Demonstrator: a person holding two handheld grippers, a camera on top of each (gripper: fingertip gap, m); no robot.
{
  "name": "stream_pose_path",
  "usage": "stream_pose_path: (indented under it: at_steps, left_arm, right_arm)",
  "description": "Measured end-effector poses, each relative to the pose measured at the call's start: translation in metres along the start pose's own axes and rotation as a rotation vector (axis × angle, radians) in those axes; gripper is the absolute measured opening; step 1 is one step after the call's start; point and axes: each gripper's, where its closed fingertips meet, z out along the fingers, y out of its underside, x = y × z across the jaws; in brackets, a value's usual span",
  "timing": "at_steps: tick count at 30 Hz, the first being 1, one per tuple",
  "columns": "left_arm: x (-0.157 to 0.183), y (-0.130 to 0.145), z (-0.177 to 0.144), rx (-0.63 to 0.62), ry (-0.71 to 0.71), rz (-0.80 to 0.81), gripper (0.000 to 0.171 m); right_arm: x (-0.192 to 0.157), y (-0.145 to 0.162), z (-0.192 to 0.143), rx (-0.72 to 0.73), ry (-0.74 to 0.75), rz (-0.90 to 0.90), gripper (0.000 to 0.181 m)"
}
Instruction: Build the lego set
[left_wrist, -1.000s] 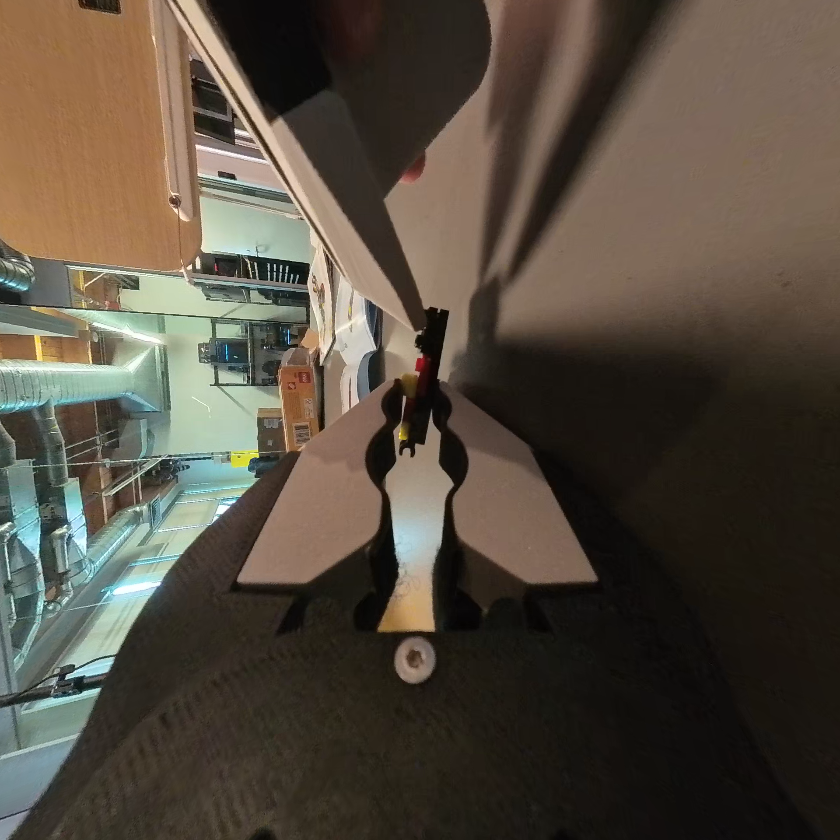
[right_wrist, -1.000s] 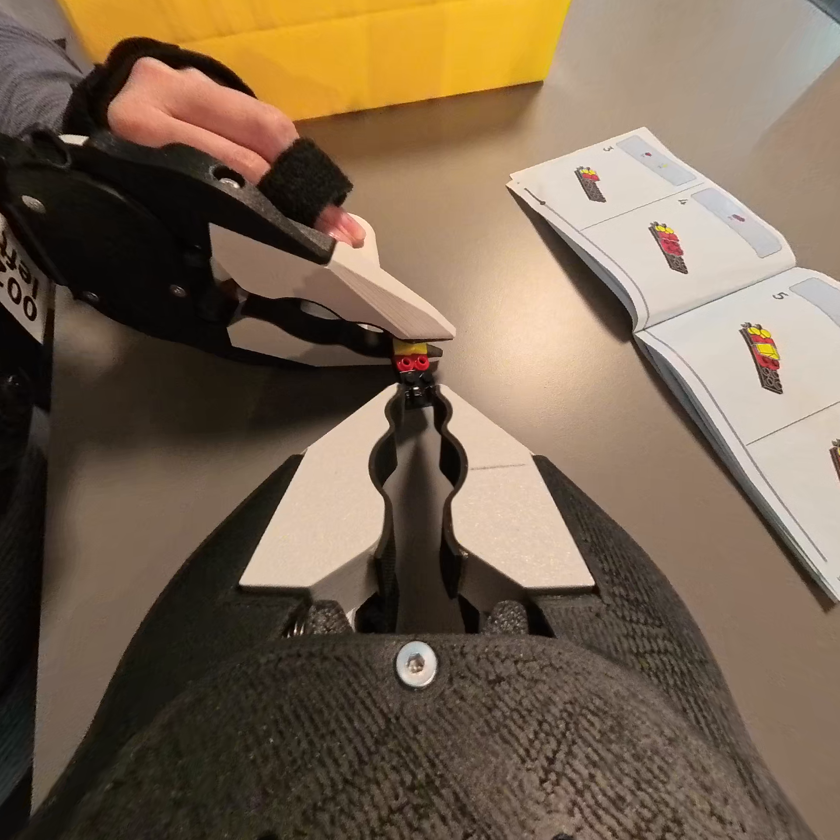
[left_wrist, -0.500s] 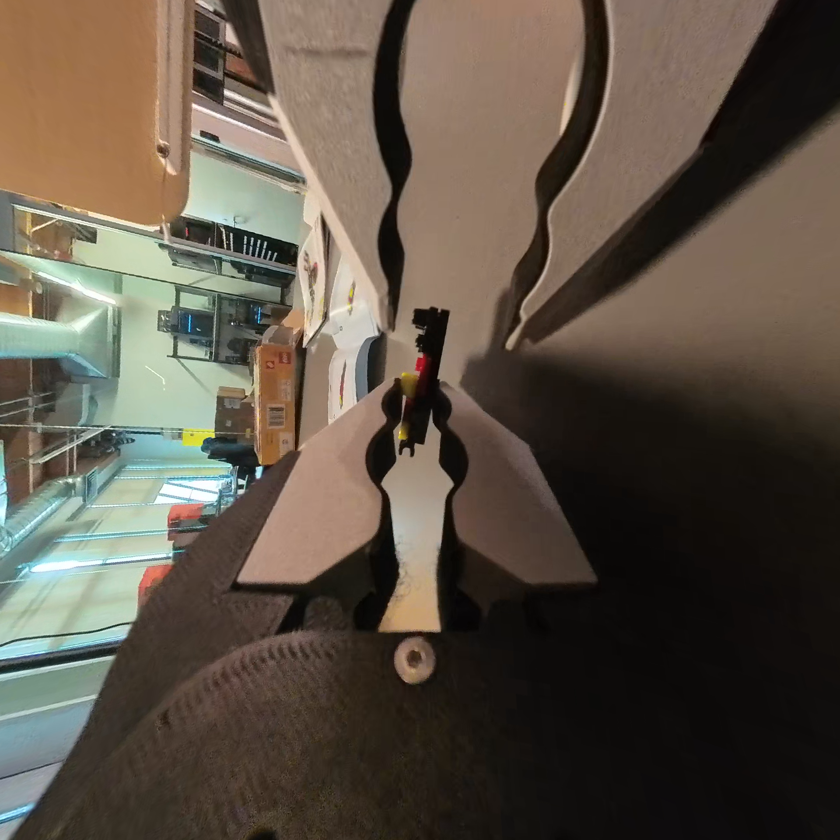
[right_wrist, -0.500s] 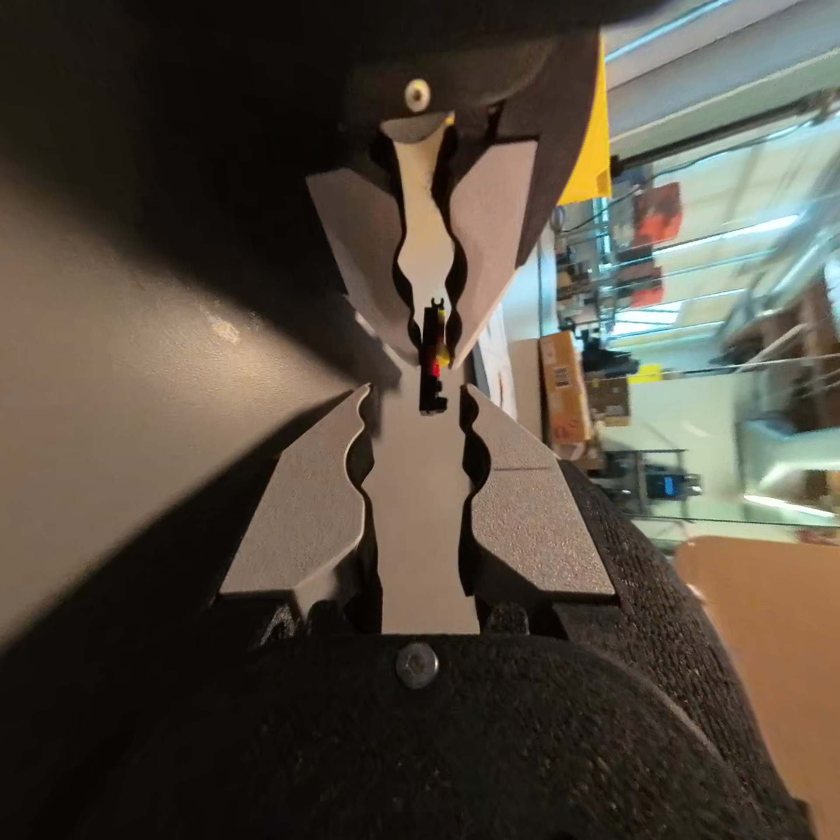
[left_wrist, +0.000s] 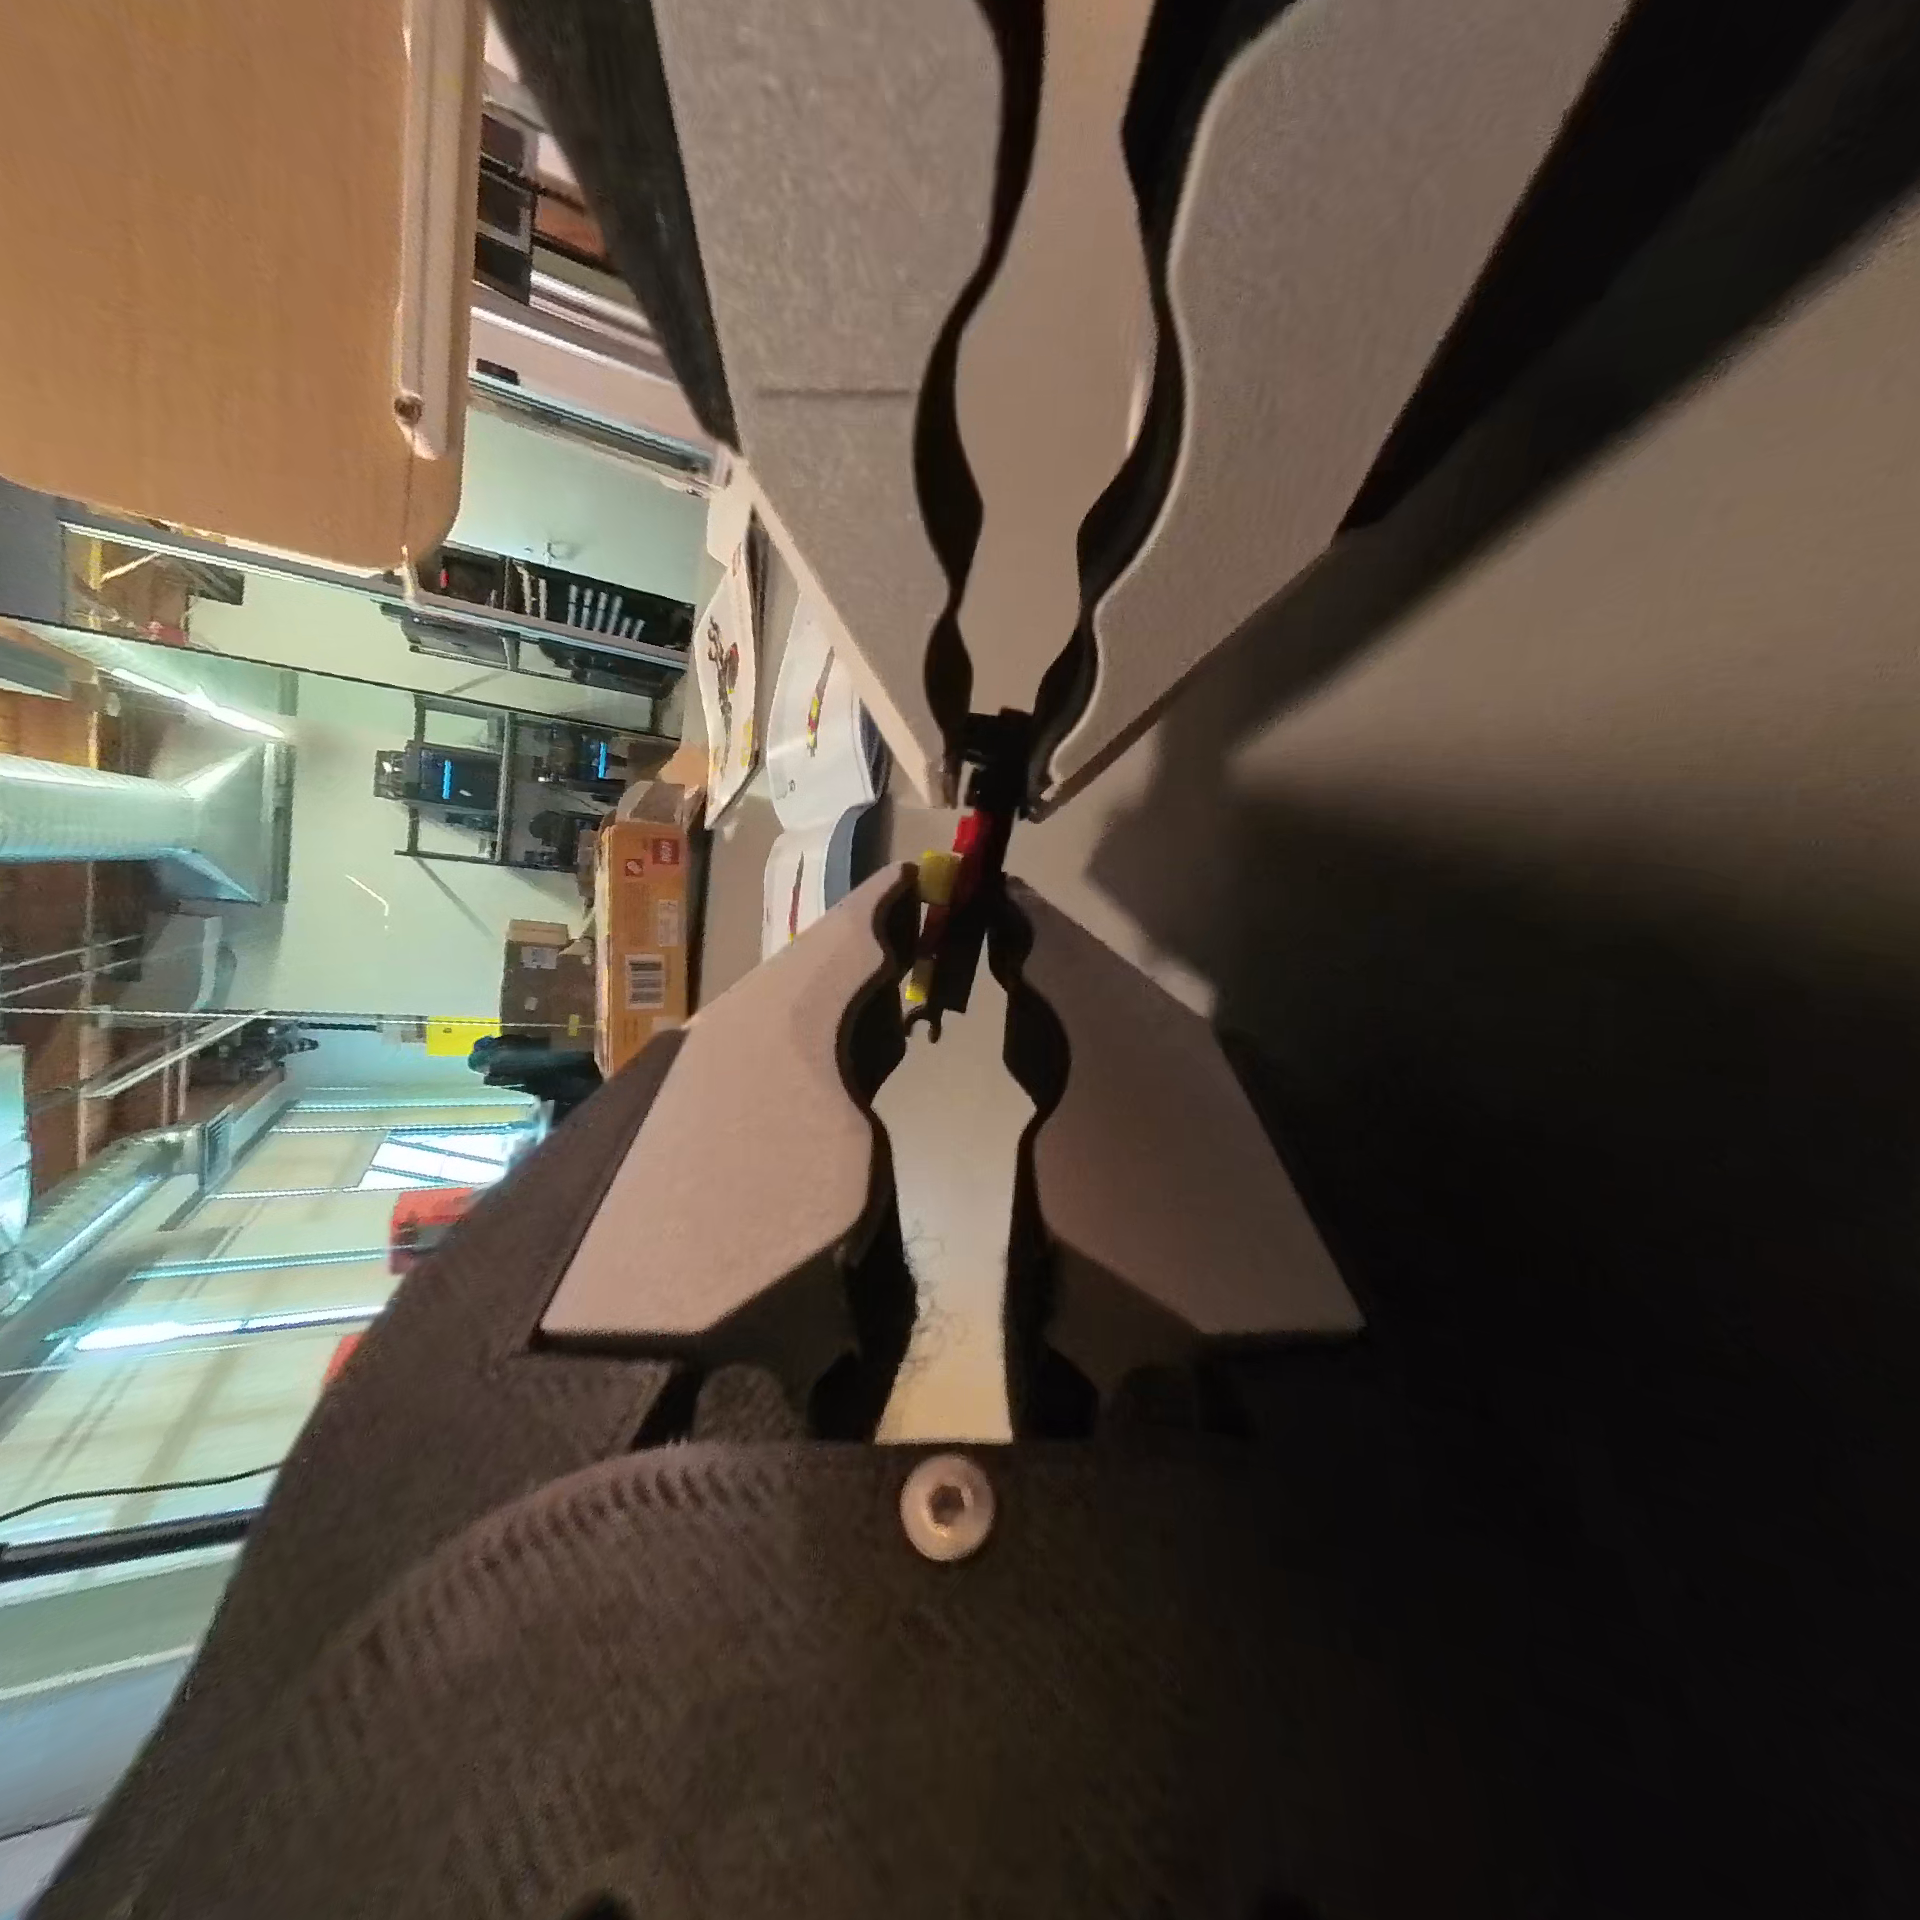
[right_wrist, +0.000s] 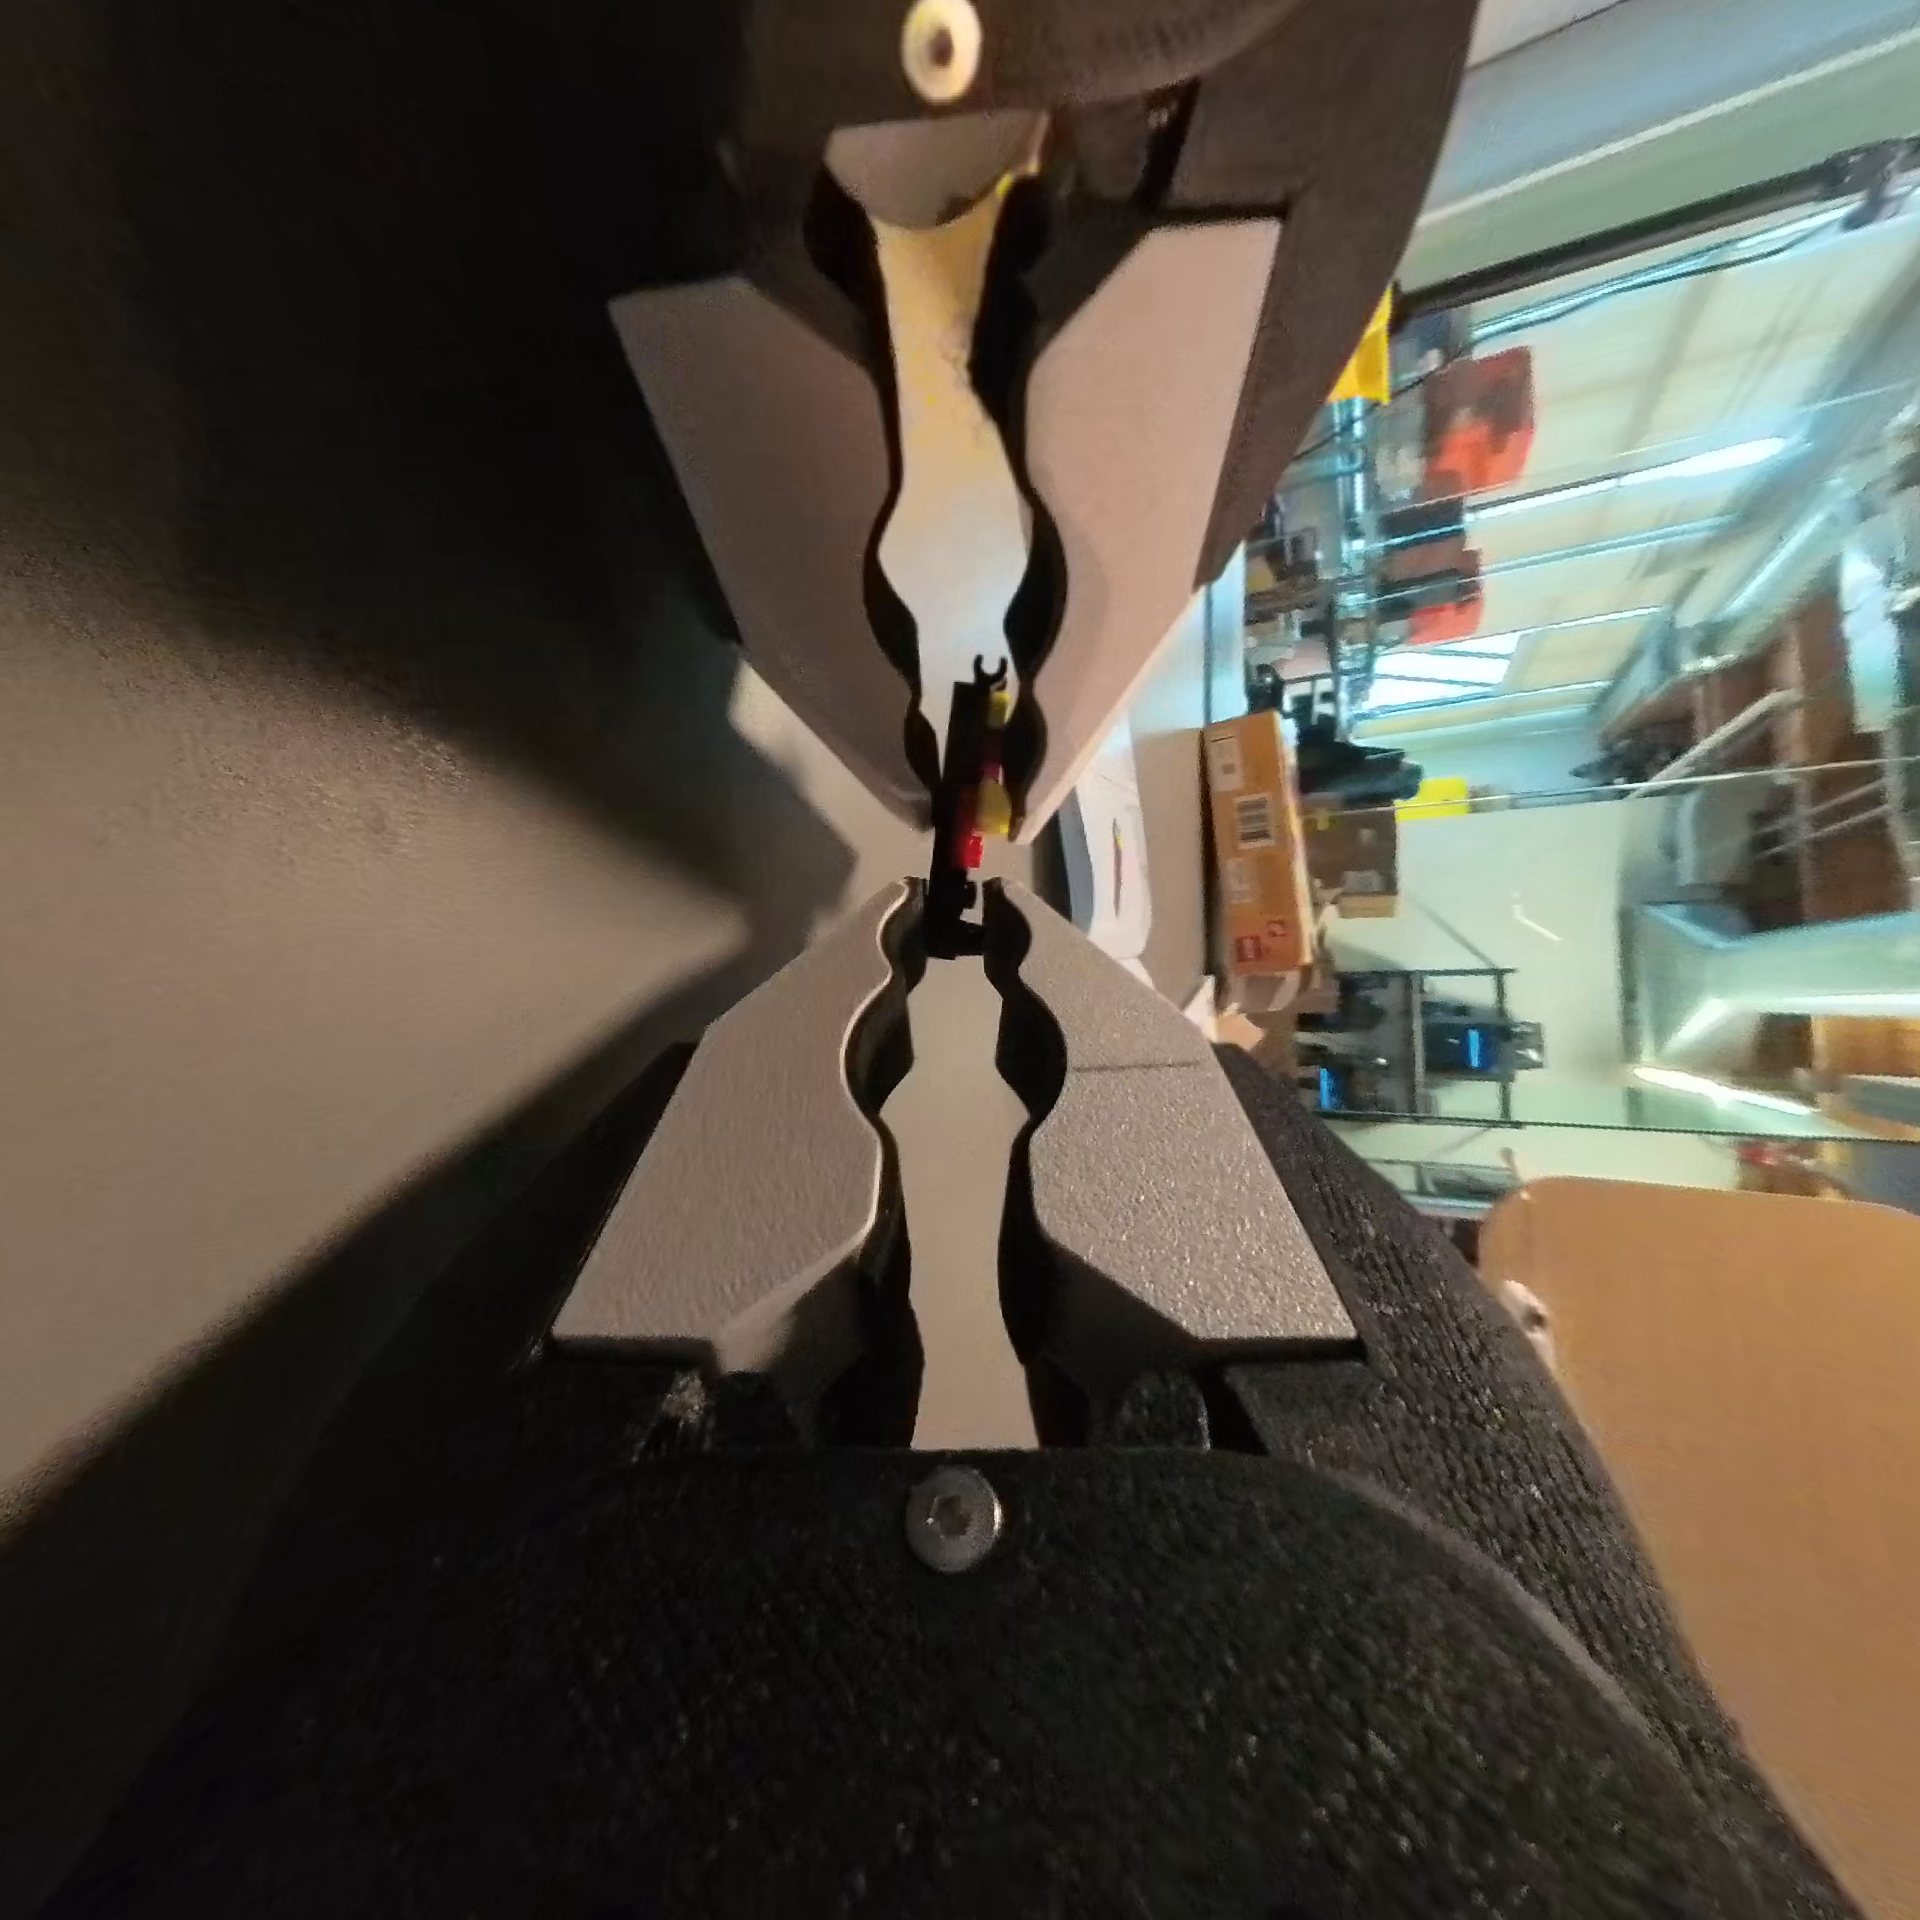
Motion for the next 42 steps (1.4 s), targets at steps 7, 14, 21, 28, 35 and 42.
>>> stream_pose_path:
  at_steps: [7,14,21,28,35,42]
  left_arm:
    - [0.006,0.001,0.002,-0.003,0.032,-0.006,0.012]
    - [0.0,-0.003,0.0,0.033,0.005,-0.029,0.012]
    - [-0.017,-0.015,-0.006,0.124,-0.067,-0.133,0.025]
    - [-0.017,-0.011,-0.003,0.105,-0.042,-0.201,0.036]
    - [-0.016,-0.01,-0.003,0.105,-0.029,-0.214,0.035]
    - [-0.027,-0.017,-0.005,0.202,-0.024,-0.37,0.033]
  right_arm:
    - [-0.003,0.001,0.001,0.005,-0.013,0.027,0.008]
    - [0.009,0.004,-0.003,0.041,0.064,0.046,0.029]
    - [0.021,0.032,-0.011,-0.029,0.142,-0.044,0.01]
    - [0.013,0.101,-0.034,-0.207,-0.009,-0.446,0.01]
    - [0.004,0.128,-0.054,-0.236,-0.132,-0.73,0.027]
    - [0.07,0.142,-0.072,-0.147,0.062,-0.121,0.06]
